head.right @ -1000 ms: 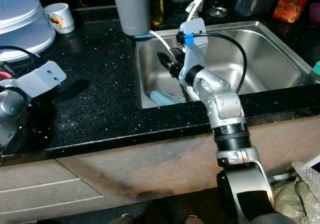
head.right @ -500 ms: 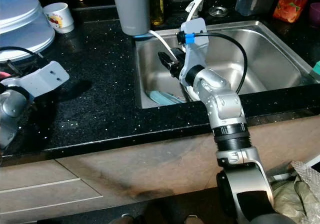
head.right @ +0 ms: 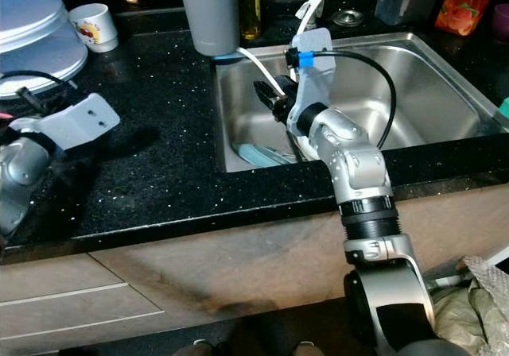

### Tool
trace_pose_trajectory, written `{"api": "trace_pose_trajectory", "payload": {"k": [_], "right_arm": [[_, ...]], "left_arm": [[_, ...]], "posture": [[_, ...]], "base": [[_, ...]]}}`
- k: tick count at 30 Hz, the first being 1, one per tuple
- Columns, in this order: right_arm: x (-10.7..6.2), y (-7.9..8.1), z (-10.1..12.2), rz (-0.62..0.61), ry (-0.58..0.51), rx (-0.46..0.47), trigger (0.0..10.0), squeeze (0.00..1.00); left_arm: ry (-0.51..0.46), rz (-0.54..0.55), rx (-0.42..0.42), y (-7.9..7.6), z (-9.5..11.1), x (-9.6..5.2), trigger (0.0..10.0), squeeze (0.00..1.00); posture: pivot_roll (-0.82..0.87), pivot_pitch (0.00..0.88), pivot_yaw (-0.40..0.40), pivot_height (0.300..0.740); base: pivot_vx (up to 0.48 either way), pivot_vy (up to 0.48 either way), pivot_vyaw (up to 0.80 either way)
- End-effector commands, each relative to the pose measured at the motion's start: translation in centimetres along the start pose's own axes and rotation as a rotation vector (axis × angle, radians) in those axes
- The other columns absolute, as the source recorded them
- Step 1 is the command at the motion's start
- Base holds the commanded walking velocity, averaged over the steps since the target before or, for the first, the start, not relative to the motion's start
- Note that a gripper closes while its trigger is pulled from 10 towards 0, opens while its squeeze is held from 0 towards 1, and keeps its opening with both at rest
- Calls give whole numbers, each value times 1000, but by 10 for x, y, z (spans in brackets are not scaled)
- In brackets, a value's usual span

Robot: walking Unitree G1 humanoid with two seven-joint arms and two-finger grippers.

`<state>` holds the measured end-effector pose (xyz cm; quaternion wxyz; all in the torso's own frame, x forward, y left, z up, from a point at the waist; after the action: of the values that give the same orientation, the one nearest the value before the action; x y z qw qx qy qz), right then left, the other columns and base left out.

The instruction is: Kitchen organization

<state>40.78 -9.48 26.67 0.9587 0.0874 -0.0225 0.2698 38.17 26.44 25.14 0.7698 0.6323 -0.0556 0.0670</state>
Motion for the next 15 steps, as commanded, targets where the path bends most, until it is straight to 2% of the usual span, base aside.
{"api": "trace_pose_trajectory", "payload": {"k": [1, 4, 11, 13, 15], "right_arm": [[1, 4, 2, 14, -5, 13, 10000, 0], [1, 4, 3, 11, -9, 15, 10000, 0], [1, 3, 4, 5, -11, 12, 10000, 0], [0, 2, 4, 2, -13, 12, 10000, 0], [0, 1, 5, -2, -15, 14, 10000, 0]], "left_arm": [[-47, 28, -21, 6, 11, 1, 0, 0], [-113, 46, -37, 12, 28, 2, 0, 0], [-196, 65, -71, 17, 48, 3, 0, 0], [-232, 71, -94, 18, 56, 2, 0, 0], [-275, 79, -161, 21, 66, 1, 0, 0]], "posture": [[36, 123, 25, 740], [36, 123, 25, 740], [34, 122, 28, 740], [34, 122, 28, 740], [33, 122, 30, 740]], "base": [[0, 0, 0], [0, 0, 0], [0, 0, 0], [0, 0, 0], [0, 0, 0]]}}
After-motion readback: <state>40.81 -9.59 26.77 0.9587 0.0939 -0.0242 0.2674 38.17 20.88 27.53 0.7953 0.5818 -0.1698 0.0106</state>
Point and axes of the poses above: a point about 5 cm out from each wrist's last joint towards the gripper, its own x axis pointing out of the wrist towards the gripper, its own z axis along the axis of the wrist's last joint, y = z × x, the point moved 4 cm from there along x, pointing out of the wrist towards the gripper, and after that the axes turned 8 degrees about x, right-handed, at the moved point
